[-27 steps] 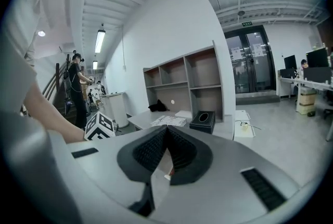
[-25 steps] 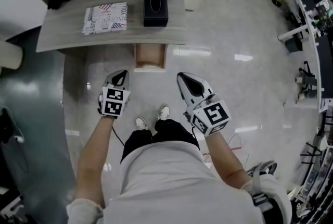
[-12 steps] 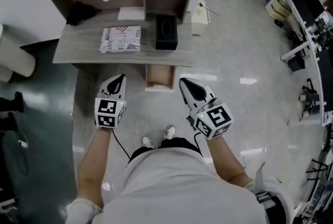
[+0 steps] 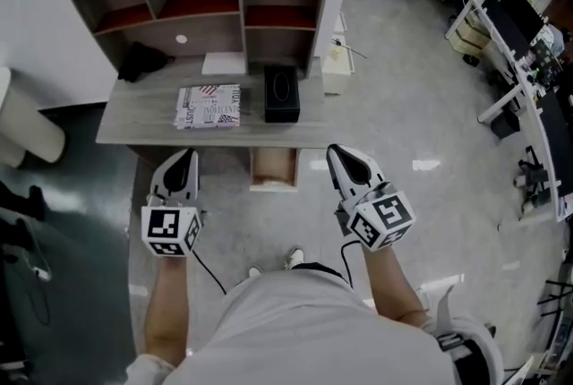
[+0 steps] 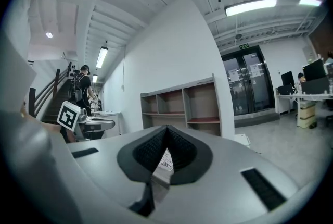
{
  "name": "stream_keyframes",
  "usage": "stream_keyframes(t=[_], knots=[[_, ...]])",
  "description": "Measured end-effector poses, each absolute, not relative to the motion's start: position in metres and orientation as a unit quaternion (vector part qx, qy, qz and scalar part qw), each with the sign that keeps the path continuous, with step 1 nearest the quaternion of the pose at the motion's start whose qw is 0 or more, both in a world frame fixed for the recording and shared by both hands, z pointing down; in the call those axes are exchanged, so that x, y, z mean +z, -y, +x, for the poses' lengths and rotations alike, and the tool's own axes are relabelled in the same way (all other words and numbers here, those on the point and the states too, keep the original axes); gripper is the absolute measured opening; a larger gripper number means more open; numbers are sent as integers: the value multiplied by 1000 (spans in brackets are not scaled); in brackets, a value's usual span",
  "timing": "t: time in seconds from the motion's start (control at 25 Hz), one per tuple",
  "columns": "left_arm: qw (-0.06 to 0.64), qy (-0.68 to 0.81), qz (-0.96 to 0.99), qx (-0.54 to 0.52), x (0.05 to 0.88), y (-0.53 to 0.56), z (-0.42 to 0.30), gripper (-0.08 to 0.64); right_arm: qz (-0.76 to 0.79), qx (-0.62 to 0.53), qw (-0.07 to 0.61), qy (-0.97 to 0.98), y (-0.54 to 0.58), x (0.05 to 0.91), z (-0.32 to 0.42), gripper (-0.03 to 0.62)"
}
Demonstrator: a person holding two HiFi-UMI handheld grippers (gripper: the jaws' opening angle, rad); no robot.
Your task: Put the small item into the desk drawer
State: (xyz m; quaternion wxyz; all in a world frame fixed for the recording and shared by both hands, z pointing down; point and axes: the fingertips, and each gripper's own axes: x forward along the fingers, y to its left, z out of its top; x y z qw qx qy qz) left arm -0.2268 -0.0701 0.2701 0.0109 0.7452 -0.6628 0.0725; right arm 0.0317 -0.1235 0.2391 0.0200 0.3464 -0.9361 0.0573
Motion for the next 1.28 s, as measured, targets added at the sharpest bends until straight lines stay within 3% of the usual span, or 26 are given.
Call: stream_keyframes(t=[0.56,1.28], knots=[[-13,711,702,-36,207,8,-262,17,404,35,-21,914,128,206,83,23],[17,745,665,-53,232,-84,-315,17,491,20,-14,871,73,201,140,23]])
